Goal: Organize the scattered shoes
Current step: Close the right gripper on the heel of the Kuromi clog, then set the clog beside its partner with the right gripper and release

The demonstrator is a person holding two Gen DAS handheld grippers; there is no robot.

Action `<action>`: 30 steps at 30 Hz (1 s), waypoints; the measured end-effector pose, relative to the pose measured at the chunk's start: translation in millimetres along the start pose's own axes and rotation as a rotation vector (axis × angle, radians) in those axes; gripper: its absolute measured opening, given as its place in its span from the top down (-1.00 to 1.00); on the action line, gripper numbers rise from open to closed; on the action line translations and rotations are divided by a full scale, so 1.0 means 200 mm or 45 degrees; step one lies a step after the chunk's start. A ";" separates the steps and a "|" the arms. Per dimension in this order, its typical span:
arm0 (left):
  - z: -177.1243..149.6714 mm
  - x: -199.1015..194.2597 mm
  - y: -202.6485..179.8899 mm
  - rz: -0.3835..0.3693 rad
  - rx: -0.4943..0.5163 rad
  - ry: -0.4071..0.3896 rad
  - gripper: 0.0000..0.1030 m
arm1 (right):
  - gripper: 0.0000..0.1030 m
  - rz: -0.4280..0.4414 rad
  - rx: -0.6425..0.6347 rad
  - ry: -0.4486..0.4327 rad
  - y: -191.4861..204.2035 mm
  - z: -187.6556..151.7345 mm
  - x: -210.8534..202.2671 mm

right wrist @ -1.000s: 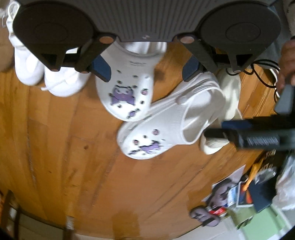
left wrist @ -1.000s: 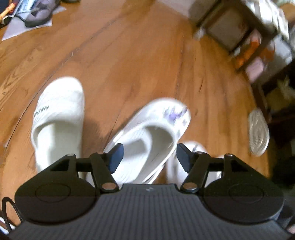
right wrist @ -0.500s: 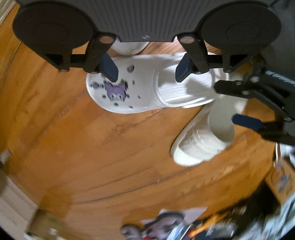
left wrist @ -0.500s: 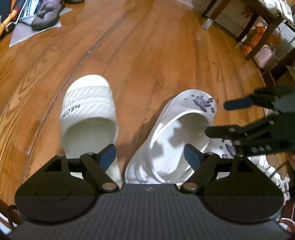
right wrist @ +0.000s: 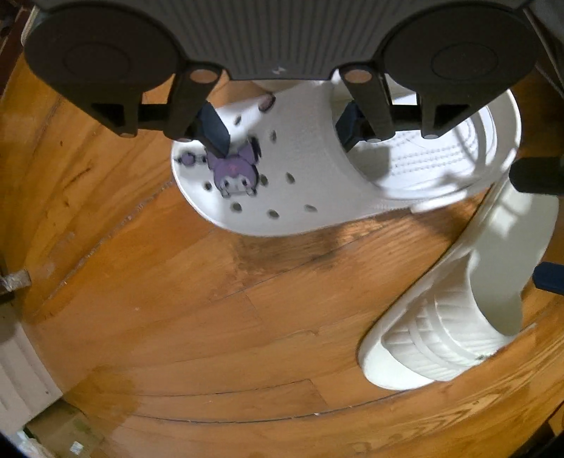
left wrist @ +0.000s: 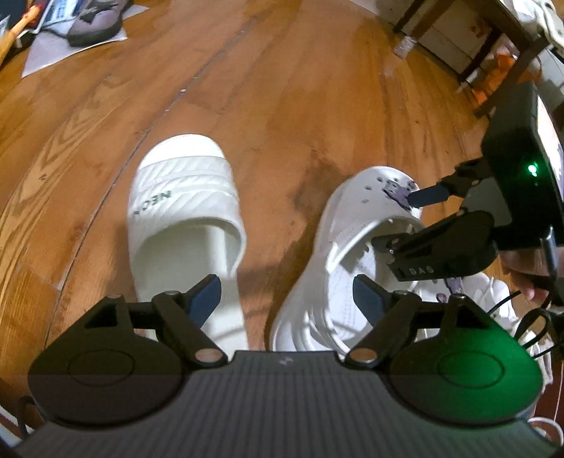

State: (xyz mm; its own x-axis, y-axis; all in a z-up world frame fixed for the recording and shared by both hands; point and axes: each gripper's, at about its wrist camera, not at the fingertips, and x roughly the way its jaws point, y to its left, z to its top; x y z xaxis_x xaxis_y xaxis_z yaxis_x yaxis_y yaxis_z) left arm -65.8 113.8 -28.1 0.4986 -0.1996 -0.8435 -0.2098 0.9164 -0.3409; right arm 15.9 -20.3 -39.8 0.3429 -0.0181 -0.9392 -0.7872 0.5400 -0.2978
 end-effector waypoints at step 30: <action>-0.02 -0.14 -0.08 -0.162 0.077 -0.064 -0.71 | 0.73 0.671 0.811 -0.228 -0.14 -0.45 -0.07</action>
State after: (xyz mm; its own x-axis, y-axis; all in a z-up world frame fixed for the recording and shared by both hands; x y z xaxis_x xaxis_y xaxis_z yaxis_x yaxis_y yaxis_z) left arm -78.8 102.8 -1.0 0.5597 -0.2991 -0.7728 -0.0918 0.9045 -0.4166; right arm -13.2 -110.4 -32.9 0.1302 0.4735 -0.8711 -0.4462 0.8126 0.3750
